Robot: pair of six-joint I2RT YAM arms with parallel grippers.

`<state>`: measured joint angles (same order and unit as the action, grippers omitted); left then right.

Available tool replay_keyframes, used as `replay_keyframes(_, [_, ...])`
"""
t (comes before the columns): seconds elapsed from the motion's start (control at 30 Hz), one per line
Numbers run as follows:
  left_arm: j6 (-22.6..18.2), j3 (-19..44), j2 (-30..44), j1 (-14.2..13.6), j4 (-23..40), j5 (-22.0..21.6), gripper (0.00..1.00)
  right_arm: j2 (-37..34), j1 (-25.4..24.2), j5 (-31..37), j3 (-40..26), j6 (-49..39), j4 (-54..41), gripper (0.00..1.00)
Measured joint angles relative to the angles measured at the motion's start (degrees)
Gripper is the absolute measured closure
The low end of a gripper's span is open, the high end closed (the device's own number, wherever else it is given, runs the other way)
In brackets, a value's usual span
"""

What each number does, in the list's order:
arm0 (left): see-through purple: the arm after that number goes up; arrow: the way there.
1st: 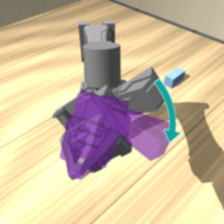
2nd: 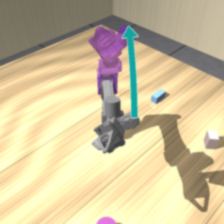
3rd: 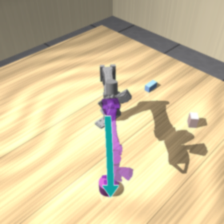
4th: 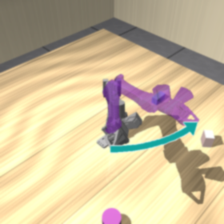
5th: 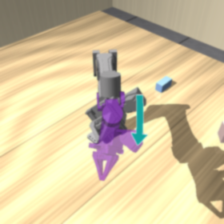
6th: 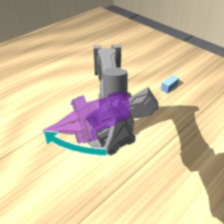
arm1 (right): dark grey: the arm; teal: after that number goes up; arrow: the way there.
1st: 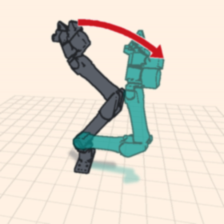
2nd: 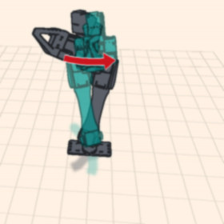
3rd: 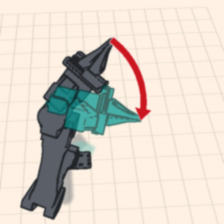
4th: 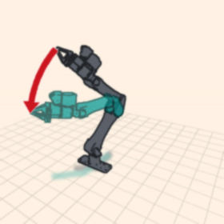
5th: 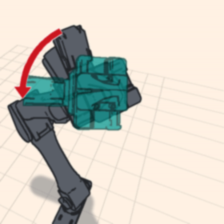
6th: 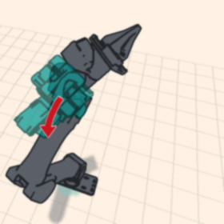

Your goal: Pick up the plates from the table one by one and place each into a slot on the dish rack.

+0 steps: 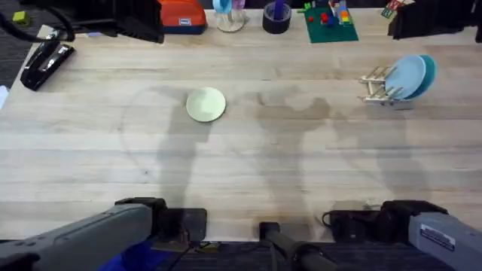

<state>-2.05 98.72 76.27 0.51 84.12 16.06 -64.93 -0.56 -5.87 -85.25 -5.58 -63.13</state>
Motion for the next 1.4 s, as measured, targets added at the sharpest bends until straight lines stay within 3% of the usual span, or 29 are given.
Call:
replay_keyframes(0.47, [-5.8,0.0,1.6,10.9,2.3,14.5,0.958,0.0,0.0,0.0,0.0,0.0,0.0,0.007])
replay_keyframes(0.83, [-14.5,-0.9,10.0,12.6,4.8,23.9,0.958,0.0,0.0,0.0,0.0,0.0,0.0,0.008])
replay_keyframes(1.07, [-17.7,-8.5,11.9,13.1,0.4,28.1,0.958,0.0,0.0,0.0,0.0,0.0,0.0,0.007])
replay_keyframes(1.4, [-18.6,-21.7,12.2,17.5,-6.2,32.6,0.957,0.0,0.0,0.0,0.0,0.0,0.0,0.009])
